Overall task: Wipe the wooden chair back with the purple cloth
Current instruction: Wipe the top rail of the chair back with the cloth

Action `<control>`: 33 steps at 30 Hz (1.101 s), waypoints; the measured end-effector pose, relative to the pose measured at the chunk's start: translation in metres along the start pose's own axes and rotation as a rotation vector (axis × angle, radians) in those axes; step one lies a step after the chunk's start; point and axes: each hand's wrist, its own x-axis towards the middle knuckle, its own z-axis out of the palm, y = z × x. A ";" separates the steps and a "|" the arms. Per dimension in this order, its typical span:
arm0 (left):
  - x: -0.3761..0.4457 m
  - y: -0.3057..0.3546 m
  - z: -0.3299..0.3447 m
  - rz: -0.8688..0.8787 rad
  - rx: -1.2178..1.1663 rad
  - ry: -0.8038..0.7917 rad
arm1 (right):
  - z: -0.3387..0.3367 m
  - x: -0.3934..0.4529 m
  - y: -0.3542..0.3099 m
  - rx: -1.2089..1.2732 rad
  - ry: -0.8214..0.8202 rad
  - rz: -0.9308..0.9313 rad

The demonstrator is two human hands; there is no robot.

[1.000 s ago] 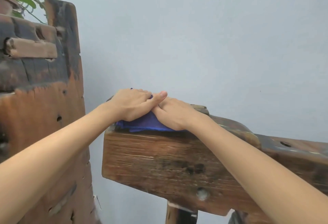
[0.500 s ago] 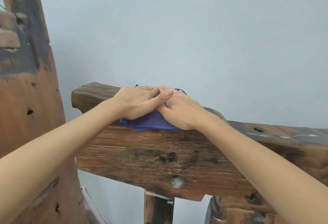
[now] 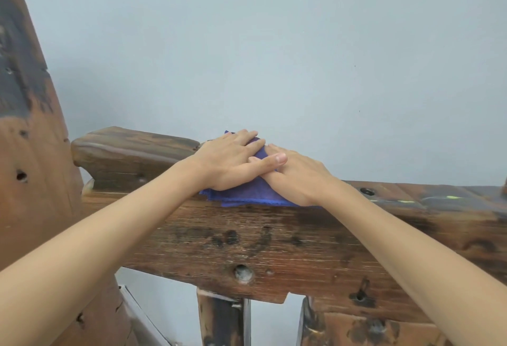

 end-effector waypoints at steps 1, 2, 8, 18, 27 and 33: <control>0.002 0.006 0.002 0.008 0.017 -0.010 | -0.001 -0.003 0.004 0.006 -0.008 0.001; 0.005 0.012 0.003 0.013 0.034 -0.026 | -0.002 -0.006 0.009 0.018 -0.014 -0.006; 0.014 0.035 0.006 0.042 0.120 -0.122 | -0.001 -0.017 0.028 0.123 0.012 -0.025; 0.029 0.068 0.009 0.029 0.051 -0.249 | -0.009 -0.043 0.060 -0.218 -0.003 0.052; 0.039 0.091 0.016 0.203 0.246 -0.266 | -0.015 -0.056 0.075 -0.250 -0.056 -0.125; 0.040 0.110 0.024 0.209 0.371 -0.202 | -0.020 -0.064 0.085 -0.323 -0.082 -0.121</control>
